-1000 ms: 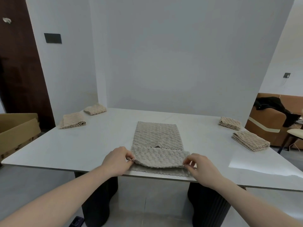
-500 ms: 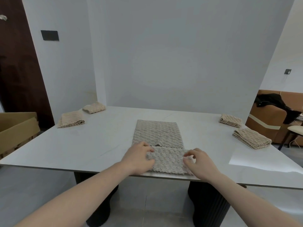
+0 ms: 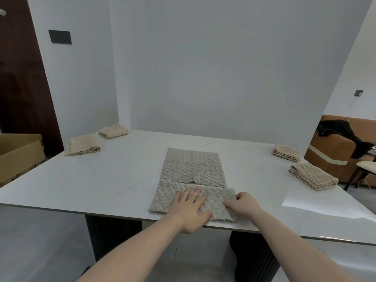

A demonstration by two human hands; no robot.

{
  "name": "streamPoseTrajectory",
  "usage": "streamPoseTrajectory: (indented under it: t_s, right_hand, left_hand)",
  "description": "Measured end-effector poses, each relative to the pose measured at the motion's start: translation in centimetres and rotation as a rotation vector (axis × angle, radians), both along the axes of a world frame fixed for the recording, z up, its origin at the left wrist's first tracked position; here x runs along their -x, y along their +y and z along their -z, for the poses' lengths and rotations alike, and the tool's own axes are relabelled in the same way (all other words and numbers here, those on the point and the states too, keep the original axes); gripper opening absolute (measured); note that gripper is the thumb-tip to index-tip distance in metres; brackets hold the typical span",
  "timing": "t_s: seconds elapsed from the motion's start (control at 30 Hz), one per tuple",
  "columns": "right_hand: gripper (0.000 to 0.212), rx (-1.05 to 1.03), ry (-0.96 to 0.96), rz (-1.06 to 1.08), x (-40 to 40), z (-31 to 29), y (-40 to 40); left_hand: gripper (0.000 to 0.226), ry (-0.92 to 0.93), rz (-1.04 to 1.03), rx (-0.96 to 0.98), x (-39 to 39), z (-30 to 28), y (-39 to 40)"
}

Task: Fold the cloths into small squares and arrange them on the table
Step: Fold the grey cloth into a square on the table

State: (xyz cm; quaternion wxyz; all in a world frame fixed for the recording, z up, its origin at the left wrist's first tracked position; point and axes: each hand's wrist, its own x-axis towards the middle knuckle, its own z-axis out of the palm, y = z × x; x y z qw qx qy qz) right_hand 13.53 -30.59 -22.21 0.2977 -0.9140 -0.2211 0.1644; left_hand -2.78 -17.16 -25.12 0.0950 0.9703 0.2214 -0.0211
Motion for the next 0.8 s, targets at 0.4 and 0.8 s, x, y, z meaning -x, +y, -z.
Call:
streamPoseTrajectory:
  t_s: [0.4, 0.8]
  right_hand:
    - [0.01, -0.295, -0.01, 0.141, -3.2, -2.9, -1.2]
    - [0.023, -0.437, 0.008, -0.042, 0.7, -7.6, 2.7]
  left_hand:
    - [0.059, -0.342, -0.295, -0.005, 3.8, -1.1, 7.6]
    - [0.051, -0.372, -0.3, -0.041, 5.2, 1.3, 8.1]
